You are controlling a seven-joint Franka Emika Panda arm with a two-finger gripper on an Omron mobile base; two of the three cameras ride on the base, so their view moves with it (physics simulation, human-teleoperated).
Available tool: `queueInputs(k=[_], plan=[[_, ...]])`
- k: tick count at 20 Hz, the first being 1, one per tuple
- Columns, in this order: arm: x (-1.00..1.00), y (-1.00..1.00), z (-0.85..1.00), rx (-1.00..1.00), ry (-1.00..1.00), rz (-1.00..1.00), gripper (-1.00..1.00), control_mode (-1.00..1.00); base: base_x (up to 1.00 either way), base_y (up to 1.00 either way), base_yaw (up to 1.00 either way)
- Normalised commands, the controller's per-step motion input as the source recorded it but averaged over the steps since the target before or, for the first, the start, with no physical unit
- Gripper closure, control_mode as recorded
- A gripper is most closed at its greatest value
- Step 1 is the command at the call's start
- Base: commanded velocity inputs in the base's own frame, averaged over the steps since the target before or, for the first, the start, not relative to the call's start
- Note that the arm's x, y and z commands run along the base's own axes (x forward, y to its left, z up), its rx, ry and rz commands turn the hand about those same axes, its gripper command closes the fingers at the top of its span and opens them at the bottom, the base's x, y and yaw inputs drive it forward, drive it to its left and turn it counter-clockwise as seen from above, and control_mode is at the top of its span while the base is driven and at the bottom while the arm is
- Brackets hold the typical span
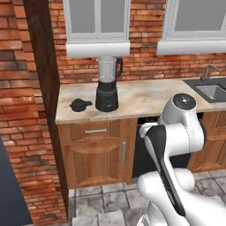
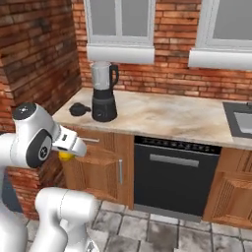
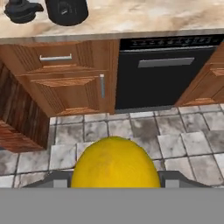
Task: Grab the garlic and lemon from the fridge, place them in the blender, close the lid, and turn on the blender to create a marinade.
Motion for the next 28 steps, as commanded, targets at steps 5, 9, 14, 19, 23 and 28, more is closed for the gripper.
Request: queueInputs(k=[5, 9, 14, 19, 23, 28], plan=[[0.00, 0.00, 0.00, 0.00, 0.00, 0.00, 1.00, 1.00, 0.70, -0.61, -0.24], [0.00, 0.00, 0.00, 0.00, 0.00, 0.00, 1.00, 1.00, 0.77, -0.30, 0.02], [0.00, 0.00, 0.00, 0.00, 0.00, 0.00, 1.00, 1.00, 0.72, -0.39, 0.15], [0.00, 0.00, 0.00, 0.00, 0.00, 0.00, 1.00, 1.00, 0.50, -0.27, 0.25], [0.00, 0.00, 0.00, 0.00, 0.00, 0.00, 1.00, 1.00, 0.24, -0.05, 0.31], [0.00, 0.00, 0.00, 0.00, 0.00, 0.00, 1.00, 1.00, 0.33, -0.12, 0.31]])
